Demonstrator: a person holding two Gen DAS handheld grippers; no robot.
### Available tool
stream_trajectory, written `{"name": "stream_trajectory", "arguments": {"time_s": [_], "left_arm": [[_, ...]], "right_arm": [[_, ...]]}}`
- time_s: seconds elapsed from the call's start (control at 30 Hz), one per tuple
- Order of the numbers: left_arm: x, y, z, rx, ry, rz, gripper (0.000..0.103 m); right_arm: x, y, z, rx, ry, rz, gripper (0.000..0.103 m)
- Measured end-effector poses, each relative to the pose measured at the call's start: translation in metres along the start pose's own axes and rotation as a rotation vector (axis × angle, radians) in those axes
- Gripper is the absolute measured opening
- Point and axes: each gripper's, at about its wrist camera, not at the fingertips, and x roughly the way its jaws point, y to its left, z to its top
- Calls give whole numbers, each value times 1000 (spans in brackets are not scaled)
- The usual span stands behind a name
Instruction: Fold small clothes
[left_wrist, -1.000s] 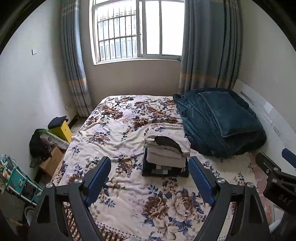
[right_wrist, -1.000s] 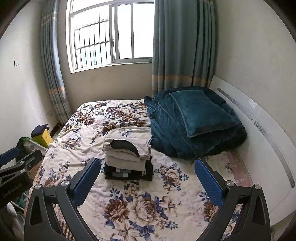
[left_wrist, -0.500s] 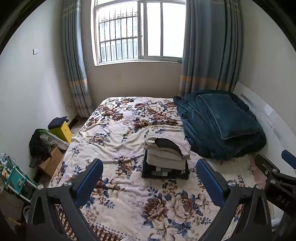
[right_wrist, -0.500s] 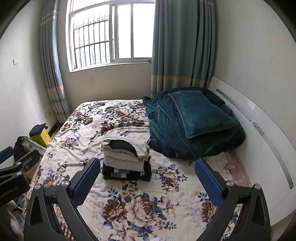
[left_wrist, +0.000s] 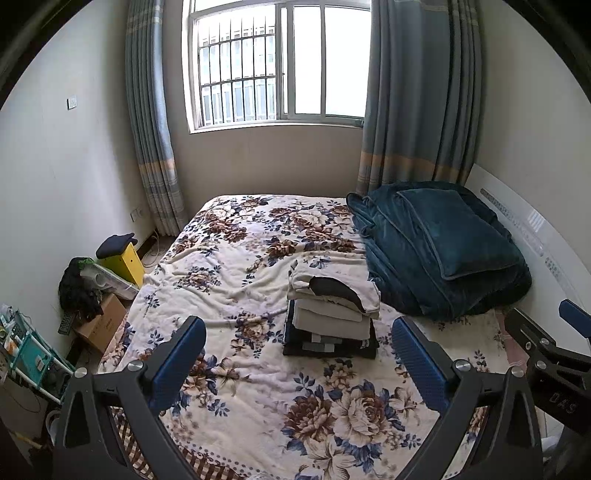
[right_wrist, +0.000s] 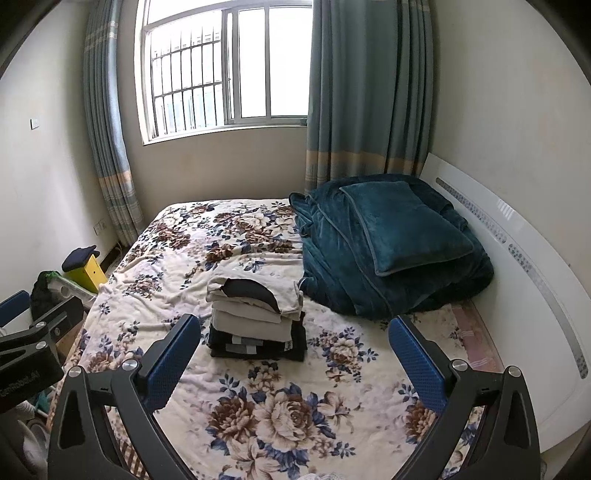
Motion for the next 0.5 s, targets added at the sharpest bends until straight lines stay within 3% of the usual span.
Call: {"name": "stream_trajectory", "arguments": {"time_s": [0.5], "left_arm": [[-3, -4, 2, -1, -1, 1, 103]], "right_arm": [[-1, -2, 4, -5, -4, 6, 103]]}}
